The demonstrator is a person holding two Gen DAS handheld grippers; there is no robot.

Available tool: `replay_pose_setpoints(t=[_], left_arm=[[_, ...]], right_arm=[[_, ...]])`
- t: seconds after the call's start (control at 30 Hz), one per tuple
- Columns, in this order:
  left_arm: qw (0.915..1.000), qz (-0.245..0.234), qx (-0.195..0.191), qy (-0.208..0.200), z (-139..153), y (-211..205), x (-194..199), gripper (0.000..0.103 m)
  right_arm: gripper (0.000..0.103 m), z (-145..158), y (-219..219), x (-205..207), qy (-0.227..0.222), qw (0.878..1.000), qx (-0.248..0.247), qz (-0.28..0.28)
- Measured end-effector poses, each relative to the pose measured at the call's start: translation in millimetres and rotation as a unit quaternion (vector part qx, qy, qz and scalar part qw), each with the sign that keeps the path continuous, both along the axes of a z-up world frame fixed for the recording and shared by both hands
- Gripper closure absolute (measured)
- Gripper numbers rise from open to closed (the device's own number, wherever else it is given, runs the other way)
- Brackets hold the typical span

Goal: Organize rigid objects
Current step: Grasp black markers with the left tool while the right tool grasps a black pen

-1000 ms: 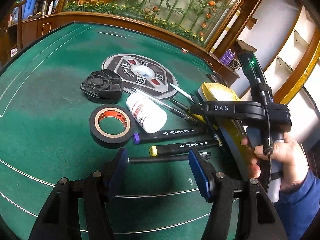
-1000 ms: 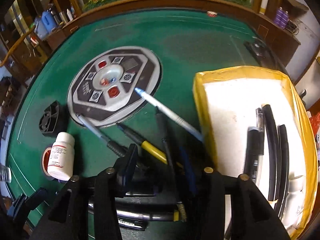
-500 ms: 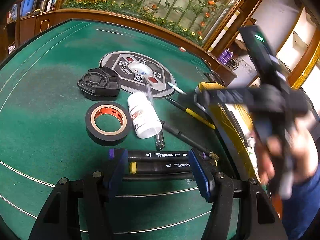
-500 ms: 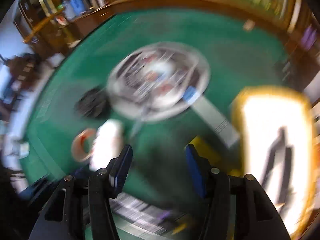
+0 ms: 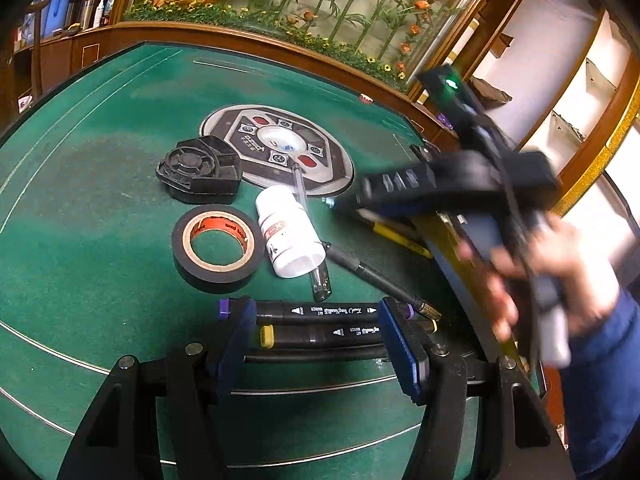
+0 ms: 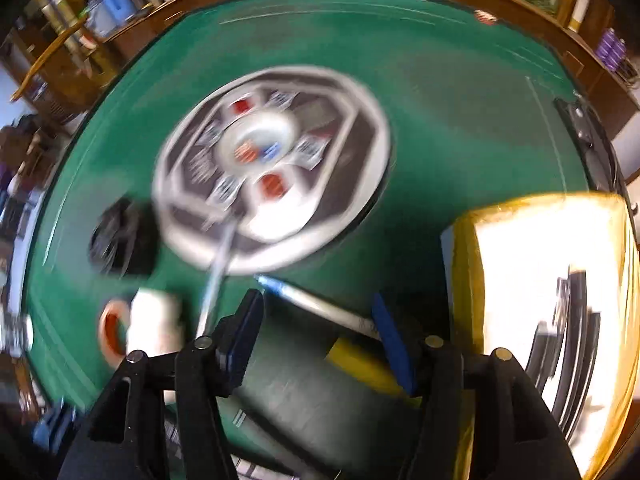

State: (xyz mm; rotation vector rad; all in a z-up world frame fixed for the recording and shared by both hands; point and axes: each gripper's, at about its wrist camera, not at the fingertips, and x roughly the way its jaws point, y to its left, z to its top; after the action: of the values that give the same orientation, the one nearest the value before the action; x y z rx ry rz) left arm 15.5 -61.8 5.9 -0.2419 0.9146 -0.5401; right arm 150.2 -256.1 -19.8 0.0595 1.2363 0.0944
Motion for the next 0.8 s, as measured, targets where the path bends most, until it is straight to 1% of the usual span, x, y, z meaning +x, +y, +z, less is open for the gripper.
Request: replay_pose_setpoints(t=[0.03,0.1,0.17,0.2,0.23,0.3,0.33,0.37,0.4,0.43,0.47,0.53,0.63,0.7,0.77,0.8], left_arm=[[1.0,0.001,-0.001,-0.001,0.7,0.9,-0.4,0.037],[1.0,0.005,-0.003,-0.007,2.5,4.2,-2.5,0.037],[0.9998,0.008,-0.012,-0.014,5.3,10.4,-6.9,0.037],[0.9999,0.002,-0.012,-0.01,5.2,11.3,-8.3,0.037],[0.9999,0.002,-0.01,-0.009,6.6,14.1,-11.0,0.037],[0.9999,0.004,-0.005,-0.015,11.5,22.1,-17.9,0.037],[0.9999,0.001,-0.004,-0.016,14.0,26.0,-20.7,0.037],[0.9998,-0.001,-0.004,-0.019,16.3,29.8,-23.5,0.037],[0.9997,0.002,-0.001,-0.025,18.7,33.7,-26.4,0.037],[0.9995,0.007,0.003,-0.03,20.5,35.5,-27.7,0.037],[0.9993,0.013,0.009,-0.035,21.9,36.4,-28.4,0.037],[0.999,0.021,0.016,-0.037,22.6,36.9,-27.6,0.037],[0.9991,0.021,0.016,-0.032,20.2,35.9,-27.1,0.037],[0.999,0.021,0.021,-0.034,19.6,35.1,-28.3,0.037],[0.9991,0.019,0.019,-0.034,19.6,35.4,-29.1,0.037],[0.9991,0.018,0.018,-0.034,19.3,36.0,-28.7,0.037]], right_arm=[[0.046,1.1,4.9,-10.9,0.0,1.0,0.005,0.007],[0.046,1.9,14.8,-36.4,0.008,0.999,0.044,0.028],[0.046,3.6,20.1,-60.0,0.011,0.997,0.065,0.04],[0.046,6.4,19.6,-72.7,0.01,0.996,0.084,0.041],[0.046,7.2,16.0,-83.6,0.021,0.992,0.119,0.038],[0.046,6.3,17.3,-101.2,0.034,0.987,0.147,0.049],[0.046,7.9,16.5,-110.4,0.032,0.986,0.152,0.054],[0.046,11.2,15.5,-119.6,0.025,0.987,0.152,0.055],[0.046,18.0,10.7,-126.3,0.009,0.987,0.15,0.052],[0.046,25.3,6.3,-130.5,-0.011,0.99,0.137,0.044],[0.046,29.7,4.7,-134.1,-0.028,0.992,0.121,0.026],[0.045,34.0,-1.8,-132.6,-0.045,0.991,0.122,-0.02],[0.045,22.0,-14.4,-118.5,-0.037,0.988,0.128,-0.077],[0.045,9.9,-17.1,-111.4,-0.024,0.987,0.111,-0.115],[0.045,2.7,-17.0,-107.4,-0.018,0.985,0.11,-0.135],[0.045,1.0,-14.7,-102.8,-0.021,0.984,0.095,-0.148]])
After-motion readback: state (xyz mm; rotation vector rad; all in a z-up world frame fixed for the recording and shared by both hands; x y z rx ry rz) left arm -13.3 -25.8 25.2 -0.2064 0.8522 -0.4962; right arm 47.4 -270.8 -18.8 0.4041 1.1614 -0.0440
